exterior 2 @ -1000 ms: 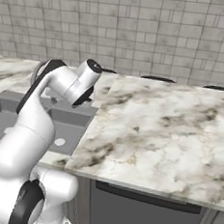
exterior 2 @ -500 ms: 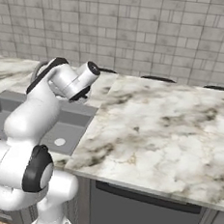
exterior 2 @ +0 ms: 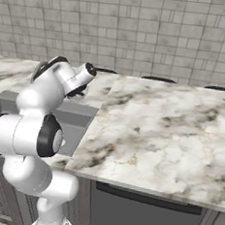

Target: Turn on the sink faucet and place the jug under the water for a few seconds to fill it up.

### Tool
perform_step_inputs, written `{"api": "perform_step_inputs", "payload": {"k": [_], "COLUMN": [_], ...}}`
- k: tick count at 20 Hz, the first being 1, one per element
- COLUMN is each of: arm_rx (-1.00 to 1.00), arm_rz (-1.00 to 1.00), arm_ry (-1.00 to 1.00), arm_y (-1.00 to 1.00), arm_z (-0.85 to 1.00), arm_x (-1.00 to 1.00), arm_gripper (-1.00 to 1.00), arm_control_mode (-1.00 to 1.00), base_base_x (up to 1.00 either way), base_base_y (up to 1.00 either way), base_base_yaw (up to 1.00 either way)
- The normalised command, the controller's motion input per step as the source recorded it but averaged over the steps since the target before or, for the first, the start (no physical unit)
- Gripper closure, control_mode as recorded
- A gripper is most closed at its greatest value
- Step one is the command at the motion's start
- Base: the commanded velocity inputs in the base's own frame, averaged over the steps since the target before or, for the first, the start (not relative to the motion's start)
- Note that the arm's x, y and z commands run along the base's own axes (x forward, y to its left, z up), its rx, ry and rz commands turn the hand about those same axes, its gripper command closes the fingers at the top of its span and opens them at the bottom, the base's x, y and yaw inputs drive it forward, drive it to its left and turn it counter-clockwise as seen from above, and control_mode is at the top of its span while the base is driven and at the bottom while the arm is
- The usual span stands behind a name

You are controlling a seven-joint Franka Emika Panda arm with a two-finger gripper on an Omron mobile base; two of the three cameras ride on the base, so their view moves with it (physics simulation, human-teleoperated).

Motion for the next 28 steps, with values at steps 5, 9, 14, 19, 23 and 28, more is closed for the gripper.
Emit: {"api": "perform_step_inputs", "payload": {"k": [5,9,14,19,23,28], "arm_rx": [0.02,0.02,0.02,0.0,0.0,0.0], "arm_rz": [0.0,0.0,0.0,0.0,-0.01,0.0], "arm_ry": [0.0,-0.08,-0.09,-0.06,-0.01,0.0], "arm_y": [0.35,0.38,0.35,0.19,0.08,0.0], "arm_z": [-0.25,-0.33,-0.27,-0.18,-0.07,0.0], "arm_x": [0.61,0.52,0.48,0.45,0.38,0.29], "arm_gripper": [-1.0,-1.0,-1.0,-1.0,-1.0,-1.0], "arm_control_mode": [-1.0,-1.0,-1.0,-1.0,-1.0,-1.0], "base_base_x": [0.0,0.0,0.0,0.0,0.0,0.0], "base_base_y": [0.0,0.0,0.0,0.0,0.0,0.0], "base_base_yaw": [0.0,0.0,0.0,0.0,0.0,0.0]}}
